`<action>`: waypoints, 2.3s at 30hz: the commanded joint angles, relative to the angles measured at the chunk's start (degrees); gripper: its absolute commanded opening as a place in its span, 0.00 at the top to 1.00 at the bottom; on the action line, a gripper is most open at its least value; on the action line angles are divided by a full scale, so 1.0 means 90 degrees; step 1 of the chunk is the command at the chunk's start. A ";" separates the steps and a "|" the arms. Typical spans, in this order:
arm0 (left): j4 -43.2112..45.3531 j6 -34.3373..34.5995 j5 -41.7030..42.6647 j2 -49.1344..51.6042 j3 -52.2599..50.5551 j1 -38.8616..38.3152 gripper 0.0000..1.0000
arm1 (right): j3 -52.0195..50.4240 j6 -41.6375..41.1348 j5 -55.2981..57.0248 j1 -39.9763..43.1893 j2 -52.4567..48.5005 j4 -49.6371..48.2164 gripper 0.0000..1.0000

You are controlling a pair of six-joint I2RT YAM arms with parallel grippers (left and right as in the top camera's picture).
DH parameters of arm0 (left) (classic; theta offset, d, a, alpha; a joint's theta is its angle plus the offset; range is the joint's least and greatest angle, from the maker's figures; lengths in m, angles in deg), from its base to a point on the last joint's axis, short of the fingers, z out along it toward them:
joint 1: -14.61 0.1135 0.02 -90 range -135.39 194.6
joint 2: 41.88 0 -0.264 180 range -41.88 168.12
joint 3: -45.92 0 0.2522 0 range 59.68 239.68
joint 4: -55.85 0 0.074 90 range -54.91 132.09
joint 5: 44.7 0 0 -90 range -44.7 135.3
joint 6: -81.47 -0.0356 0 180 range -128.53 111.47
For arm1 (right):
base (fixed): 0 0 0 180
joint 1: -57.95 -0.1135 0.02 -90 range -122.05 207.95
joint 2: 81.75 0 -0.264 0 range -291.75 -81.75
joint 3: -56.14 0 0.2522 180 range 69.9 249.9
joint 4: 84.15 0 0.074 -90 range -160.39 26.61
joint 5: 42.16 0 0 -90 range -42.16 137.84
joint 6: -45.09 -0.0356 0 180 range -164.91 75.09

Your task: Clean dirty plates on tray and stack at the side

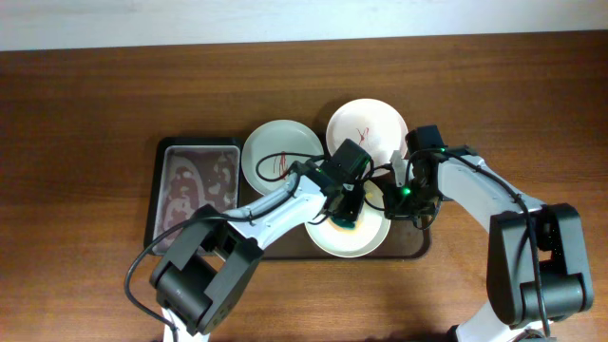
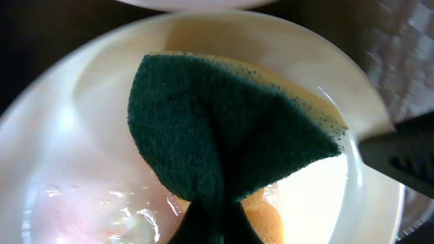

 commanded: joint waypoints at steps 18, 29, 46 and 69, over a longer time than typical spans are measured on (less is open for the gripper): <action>-0.1858 0.0058 -0.1132 -0.2205 -0.0007 0.1484 1.00 | -0.0061 0.0022 0.0058 -0.0029 -0.0005 -0.0102 0.80; -0.2297 -0.1003 -0.1129 -0.2210 -0.0369 0.4002 1.00 | -0.0068 0.0022 0.0036 -0.0029 0.0000 -0.0053 0.96; 0.0075 -0.1989 0.0117 -0.2127 -0.2557 0.4704 0.49 | 0.0556 -0.0498 0.3803 -0.0918 0.2353 0.0658 0.96; 0.0036 -0.1989 0.0114 -0.2127 -0.2557 0.4699 0.35 | 0.0901 -0.1156 0.8281 -0.4029 0.2370 0.0515 0.96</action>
